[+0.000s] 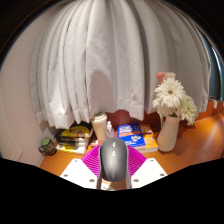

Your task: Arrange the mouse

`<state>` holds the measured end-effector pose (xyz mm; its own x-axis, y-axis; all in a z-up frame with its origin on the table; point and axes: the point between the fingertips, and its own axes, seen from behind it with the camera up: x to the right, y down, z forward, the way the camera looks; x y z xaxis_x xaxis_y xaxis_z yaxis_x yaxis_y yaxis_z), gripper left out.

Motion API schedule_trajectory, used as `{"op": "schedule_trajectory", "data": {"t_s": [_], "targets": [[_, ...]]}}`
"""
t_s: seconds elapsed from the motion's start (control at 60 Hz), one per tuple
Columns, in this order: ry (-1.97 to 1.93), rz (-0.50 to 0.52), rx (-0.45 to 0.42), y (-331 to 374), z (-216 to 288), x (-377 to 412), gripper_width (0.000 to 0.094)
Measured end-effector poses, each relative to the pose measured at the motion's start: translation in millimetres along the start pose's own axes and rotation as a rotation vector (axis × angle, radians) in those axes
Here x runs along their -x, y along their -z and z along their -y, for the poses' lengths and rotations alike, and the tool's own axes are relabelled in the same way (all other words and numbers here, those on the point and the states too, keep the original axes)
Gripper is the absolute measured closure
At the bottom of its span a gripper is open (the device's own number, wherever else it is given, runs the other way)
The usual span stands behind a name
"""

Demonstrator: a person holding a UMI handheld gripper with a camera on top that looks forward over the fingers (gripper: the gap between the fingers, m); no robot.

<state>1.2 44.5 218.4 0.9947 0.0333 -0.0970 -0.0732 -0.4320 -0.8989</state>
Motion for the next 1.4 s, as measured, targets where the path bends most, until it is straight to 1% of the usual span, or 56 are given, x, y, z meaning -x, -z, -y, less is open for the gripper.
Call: {"op": "schedule_trajectory", "data": {"t_s": [0.067, 0.133, 0.267, 0.383, 0.5, 0.533, 0.6, 0.733, 0.817, 0.85, 0.9, 0.917, 0.933, 1.05, 1.217, 1.4], "targets": [[-0.011, 0.037, 0.051, -5.1, -30.7, 34.9, 0.0600], [-0.012, 0.058, 0.106, -10.3, -73.5, 63.0, 0.0601], [0.011, 0.071, 0.253, -16.9, -163.9, 92.5, 0.0604], [0.047, 0.071, 0.327, -19.7, -221.5, 97.3, 0.0604], [0.076, 0.065, 0.367, -22.8, -253.3, 93.4, 0.0602], [0.087, 0.068, 0.337, -25.0, -251.2, 94.3, 0.0603], [0.106, 0.067, 0.335, -24.1, -252.3, 93.1, 0.0602], [0.130, 0.048, 0.312, -25.7, -252.1, 93.4, 0.0490], [0.121, 0.037, 0.330, -26.2, -253.6, 93.4, 0.0436], [0.104, 0.041, 0.350, -24.9, -254.2, 95.1, 0.0352], [0.068, 0.048, 0.372, -20.2, -250.7, 97.4, 0.0178], [0.059, 0.050, 0.373, -18.7, -247.9, 98.1, 0.0136], [0.051, 0.053, 0.371, -16.8, -243.8, 98.6, 0.0118], [0.046, 0.062, 0.304, 6.8, -194.4, 96.2, 0.0119], [0.042, 0.090, 0.216, 70.6, -120.4, 87.6, 0.0123], [0.036, 0.092, 0.115, 141.8, -63.3, 67.5, 0.0122]]}}
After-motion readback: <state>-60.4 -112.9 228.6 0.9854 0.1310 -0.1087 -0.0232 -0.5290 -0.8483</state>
